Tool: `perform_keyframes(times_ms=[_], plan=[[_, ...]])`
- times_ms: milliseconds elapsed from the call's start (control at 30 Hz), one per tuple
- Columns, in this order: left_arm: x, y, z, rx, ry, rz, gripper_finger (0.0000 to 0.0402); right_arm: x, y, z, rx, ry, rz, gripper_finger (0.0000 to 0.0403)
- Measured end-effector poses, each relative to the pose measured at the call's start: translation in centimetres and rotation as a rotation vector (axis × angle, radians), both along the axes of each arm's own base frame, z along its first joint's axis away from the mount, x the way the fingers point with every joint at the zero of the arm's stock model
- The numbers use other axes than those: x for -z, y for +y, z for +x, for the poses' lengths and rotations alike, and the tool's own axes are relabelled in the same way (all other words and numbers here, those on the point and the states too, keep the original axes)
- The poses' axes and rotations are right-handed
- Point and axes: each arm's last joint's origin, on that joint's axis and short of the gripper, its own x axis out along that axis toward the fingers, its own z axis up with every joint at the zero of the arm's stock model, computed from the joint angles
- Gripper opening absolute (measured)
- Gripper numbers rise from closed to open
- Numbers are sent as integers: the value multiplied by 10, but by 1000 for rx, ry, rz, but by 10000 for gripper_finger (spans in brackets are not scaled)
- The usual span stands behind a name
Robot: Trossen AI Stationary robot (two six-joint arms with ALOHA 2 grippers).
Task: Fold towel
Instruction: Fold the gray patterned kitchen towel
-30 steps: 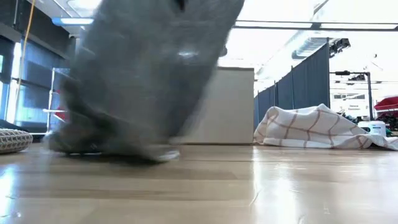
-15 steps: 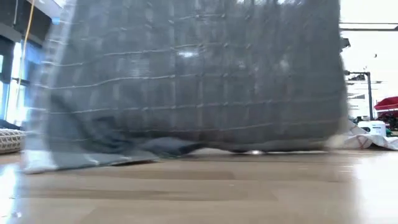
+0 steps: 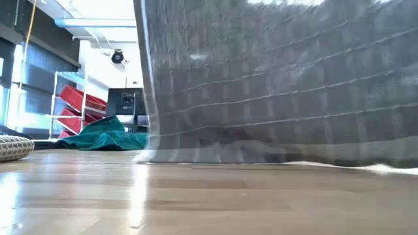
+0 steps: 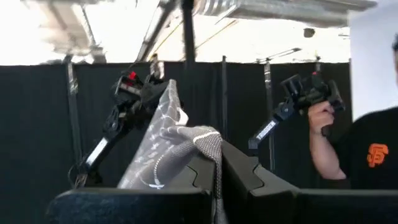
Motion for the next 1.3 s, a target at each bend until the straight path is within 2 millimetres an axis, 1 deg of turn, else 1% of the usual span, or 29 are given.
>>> perform_keyframes(times_ms=[100,233,333,433,800,933,1067,1167,1233,1300], plan=[[-3,-16,-2,31,-83,33,0,2,16,-2,-29,-51,-65,0],[-8,-30,-14,48,-170,64,0,7,39,-2,-7,-127,-171,0],[-9,-35,-21,21,-178,58,0,8,50,-3,27,-181,-228,0],[-9,-39,-25,-16,-154,37,0,8,56,-3,63,-222,-262,0],[-12,-47,-33,-100,-178,23,0,-1,50,-6,238,-274,-248,0],[-12,-40,-35,-309,-96,37,0,-6,37,-7,456,-145,-205,0],[-9,-27,-33,-610,77,31,0,-4,22,-1,694,89,-171,0],[-2,-18,-25,-812,210,43,0,0,14,6,743,182,-115,0],[4,-15,-19,-861,252,75,0,5,8,10,794,248,-117,0],[12,-11,-14,-865,279,81,0,11,1,15,846,304,-115,0]])
